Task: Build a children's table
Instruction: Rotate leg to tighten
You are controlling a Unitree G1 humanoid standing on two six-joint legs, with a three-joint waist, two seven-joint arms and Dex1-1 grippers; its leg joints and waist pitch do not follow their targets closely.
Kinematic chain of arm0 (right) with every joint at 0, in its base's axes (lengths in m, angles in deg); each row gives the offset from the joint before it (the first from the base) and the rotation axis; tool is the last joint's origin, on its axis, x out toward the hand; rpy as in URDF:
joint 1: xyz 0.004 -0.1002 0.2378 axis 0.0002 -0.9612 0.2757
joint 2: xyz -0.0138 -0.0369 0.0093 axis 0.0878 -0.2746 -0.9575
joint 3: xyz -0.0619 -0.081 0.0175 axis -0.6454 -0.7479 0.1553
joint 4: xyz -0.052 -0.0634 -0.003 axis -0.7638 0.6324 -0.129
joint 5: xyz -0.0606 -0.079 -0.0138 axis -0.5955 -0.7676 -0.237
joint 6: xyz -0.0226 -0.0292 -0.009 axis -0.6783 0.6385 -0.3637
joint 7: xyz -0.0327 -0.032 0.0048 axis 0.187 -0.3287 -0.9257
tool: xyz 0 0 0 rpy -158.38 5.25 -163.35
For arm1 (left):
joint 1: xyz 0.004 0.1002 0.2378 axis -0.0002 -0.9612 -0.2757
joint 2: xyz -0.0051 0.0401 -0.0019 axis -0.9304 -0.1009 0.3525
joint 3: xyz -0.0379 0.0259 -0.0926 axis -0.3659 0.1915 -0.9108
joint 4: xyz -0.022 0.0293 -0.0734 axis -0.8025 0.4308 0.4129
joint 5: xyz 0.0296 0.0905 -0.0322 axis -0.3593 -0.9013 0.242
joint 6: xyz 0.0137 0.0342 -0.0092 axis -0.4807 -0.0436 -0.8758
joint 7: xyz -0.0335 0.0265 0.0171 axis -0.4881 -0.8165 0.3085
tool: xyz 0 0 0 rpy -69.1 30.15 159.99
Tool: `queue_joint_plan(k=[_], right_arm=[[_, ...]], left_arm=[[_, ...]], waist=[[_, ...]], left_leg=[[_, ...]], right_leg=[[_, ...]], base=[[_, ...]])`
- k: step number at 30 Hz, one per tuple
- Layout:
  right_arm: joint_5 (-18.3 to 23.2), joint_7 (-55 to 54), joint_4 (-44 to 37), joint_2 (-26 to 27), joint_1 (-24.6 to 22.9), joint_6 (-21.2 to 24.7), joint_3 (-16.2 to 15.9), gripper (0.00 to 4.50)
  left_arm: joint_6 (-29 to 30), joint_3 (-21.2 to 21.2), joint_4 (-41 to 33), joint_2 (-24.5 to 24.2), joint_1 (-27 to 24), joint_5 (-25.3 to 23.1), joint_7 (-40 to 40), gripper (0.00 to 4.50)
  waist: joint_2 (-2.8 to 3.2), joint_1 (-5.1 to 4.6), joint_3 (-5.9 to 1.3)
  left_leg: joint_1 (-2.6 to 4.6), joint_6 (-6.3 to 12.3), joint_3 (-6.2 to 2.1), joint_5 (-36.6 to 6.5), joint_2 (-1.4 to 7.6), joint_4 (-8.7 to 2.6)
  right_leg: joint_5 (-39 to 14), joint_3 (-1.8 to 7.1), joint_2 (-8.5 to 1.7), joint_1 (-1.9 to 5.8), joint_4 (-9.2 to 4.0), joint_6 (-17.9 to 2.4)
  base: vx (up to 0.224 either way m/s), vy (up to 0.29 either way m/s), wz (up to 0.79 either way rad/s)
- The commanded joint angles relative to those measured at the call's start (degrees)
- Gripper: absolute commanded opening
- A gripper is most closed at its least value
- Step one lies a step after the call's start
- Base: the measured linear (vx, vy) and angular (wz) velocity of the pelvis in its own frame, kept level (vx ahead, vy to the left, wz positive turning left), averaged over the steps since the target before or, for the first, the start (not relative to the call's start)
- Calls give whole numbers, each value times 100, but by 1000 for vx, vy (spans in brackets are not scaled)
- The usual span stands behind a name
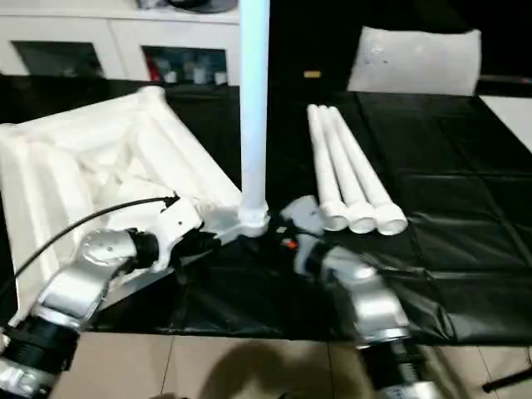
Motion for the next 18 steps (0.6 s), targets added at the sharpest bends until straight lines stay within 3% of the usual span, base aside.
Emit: queue_joint_plan(k=[1,2,9,18], right_arm=[[79,219,-138,-98,36,23,32,447],[184,591,-200,-388,65,57,-7,447],[222,1458,-146,-915,246,-5,-237,447],[281,2210,80,-1139,486,-130,-501,430]], left_arm=[[-175,310,179,-93,22,-54,-336,0],[-409,420,313,-202,81,46,-742,0],[-1163,793,654,-489,294,54,-1688,0],[-1800,1103,933,-714,523,-9,-2407,0]], waist=[[17,6,-312],[16,28,-314],[-8,89,-318],[-11,199,-334]], left_leg=[[3,294,-4,-1063,141,-338],[1,290,0,-1029,133,-330],[23,288,2,-1051,143,-325],[33,273,18,-895,169,-306]], right_leg=[[-859,180,-301,276,-432,-1127],[-795,184,-306,289,-420,-1158],[-816,176,-313,299,-407,-1214],[-667,178,-336,306,-361,-1294]], base=[[0,0,0],[0,0,0],[0,0,0],[0,0,0]])
